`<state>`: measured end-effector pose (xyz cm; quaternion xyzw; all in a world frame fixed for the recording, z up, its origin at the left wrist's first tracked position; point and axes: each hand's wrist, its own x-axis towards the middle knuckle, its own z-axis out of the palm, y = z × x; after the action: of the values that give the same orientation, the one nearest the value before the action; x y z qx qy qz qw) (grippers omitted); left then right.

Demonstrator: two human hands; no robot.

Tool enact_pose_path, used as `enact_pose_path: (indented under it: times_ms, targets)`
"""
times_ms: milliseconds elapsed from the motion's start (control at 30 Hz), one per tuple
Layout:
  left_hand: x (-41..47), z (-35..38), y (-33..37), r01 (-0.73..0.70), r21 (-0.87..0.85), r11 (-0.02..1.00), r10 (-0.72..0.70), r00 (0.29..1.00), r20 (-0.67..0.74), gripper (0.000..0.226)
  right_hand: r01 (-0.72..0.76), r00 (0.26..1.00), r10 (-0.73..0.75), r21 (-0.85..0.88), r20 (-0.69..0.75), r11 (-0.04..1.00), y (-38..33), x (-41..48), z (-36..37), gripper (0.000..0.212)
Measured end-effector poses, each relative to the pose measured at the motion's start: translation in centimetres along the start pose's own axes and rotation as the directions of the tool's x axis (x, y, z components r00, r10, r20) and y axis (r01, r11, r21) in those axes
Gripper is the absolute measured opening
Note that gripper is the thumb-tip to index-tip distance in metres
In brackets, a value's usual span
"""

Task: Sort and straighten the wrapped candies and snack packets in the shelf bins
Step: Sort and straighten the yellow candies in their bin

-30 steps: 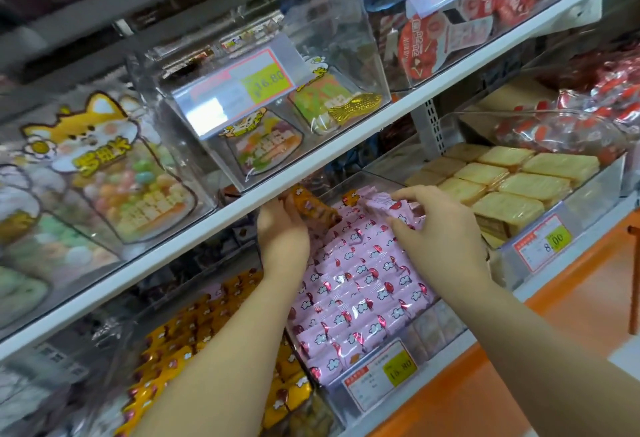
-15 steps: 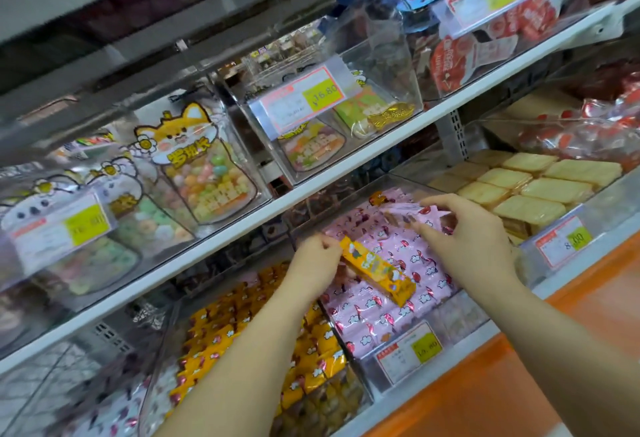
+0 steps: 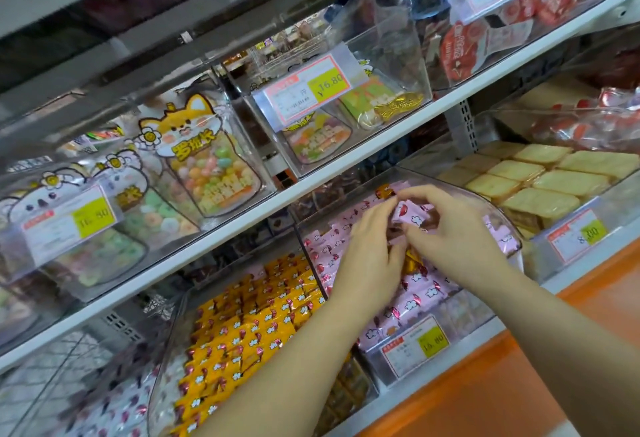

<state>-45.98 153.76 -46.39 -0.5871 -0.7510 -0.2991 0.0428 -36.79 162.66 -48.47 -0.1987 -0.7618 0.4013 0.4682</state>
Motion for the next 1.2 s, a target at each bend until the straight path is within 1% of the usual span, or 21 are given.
enact_pose_path:
  times_ms: [100,200,233,267,300,367,400,467,567,633,700,833,1000,1100,1167,1200]
  targets:
    - [1.0,0.1,0.0,0.027,-0.050,0.998,-0.031,0.997,-0.075,0.048,0.017,1.000,-0.017,0.015,0.000,1.000,-0.1,0.3,-0.3,0.041]
    - [1.6,0.3,-0.2,-0.001,-0.042,0.999,-0.003,0.995,-0.100,0.043,0.018,1.000,-0.018,0.001,-0.001,1.000,0.2,0.7,-0.6,0.040]
    - [1.9,0.3,-0.4,0.002,-0.035,0.999,-0.006,0.994,-0.112,0.041,0.009,1.000,-0.009,-0.031,-0.009,0.999,0.4,0.8,-0.7,0.040]
    - [2.2,0.3,-0.6,0.014,-0.033,0.999,-0.018,0.992,-0.128,0.040,-0.007,1.000,0.005,-0.105,-0.023,0.994,0.8,0.9,-0.9,0.040]
    - [2.6,0.2,-0.9,0.039,-0.033,0.999,-0.044,0.988,-0.146,0.038,-0.034,0.999,0.025,-0.219,-0.043,0.975,1.4,1.0,-1.0,0.042]
    - [3.5,0.0,-1.5,0.122,-0.044,0.992,-0.128,0.977,-0.171,0.033,-0.086,0.996,0.062,-0.448,-0.068,0.890,2.6,1.1,-1.1,0.045]
    - [4.0,-0.1,-1.8,0.167,-0.054,0.984,-0.175,0.967,-0.183,0.030,-0.092,0.996,0.075,-0.521,-0.055,0.848,3.0,1.1,-1.0,0.045]
    - [4.9,-0.2,-2.4,0.238,-0.063,0.969,-0.246,0.944,-0.219,0.032,-0.085,0.996,0.091,-0.612,-0.021,0.786,3.3,0.9,-0.4,0.044]
    - [6.5,-0.1,-3.3,0.355,-0.094,0.930,-0.367,0.906,-0.209,0.043,-0.111,0.993,0.109,-0.723,-0.050,0.682,2.9,0.7,0.4,0.045]
    - [7.5,0.2,-4.0,0.434,-0.101,0.895,-0.445,0.874,-0.194,0.048,-0.153,0.986,0.148,-0.749,-0.074,0.644,3.0,0.9,0.4,0.046]
    - [8.3,0.6,-4.7,0.474,-0.080,0.877,-0.480,0.857,-0.189,0.051,-0.178,0.979,0.189,-0.741,-0.071,0.648,3.3,1.1,0.3,0.047]
    - [9.5,1.3,-5.6,0.487,-0.023,0.873,-0.483,0.855,-0.188,0.050,-0.173,0.978,0.203,-0.713,-0.044,0.679,3.7,1.3,0.2,0.047]
    - [10.1,1.6,-6.0,0.502,0.058,0.863,-0.488,0.858,-0.162,0.052,-0.164,0.980,0.193,-0.716,-0.041,0.679,4.1,1.3,0.1,0.045]
    - [10.3,1.3,-6.3,0.516,0.076,0.853,-0.499,0.851,-0.166,0.052,-0.161,0.982,0.186,-0.703,-0.042,0.692,4.1,1.3,0.1,0.042]
    - [10.5,1.3,-6.9,0.528,0.111,0.842,-0.513,0.847,-0.138,0.049,-0.156,0.983,0.178,-0.705,-0.043,0.692,4.1,1.2,0.1,0.041]
    - [10.4,1.4,-7.2,0.529,0.144,0.836,-0.520,0.848,-0.099,0.045,-0.154,0.984,0.175,-0.707,-0.044,0.690,4.2,1.2,0.1,0.040]
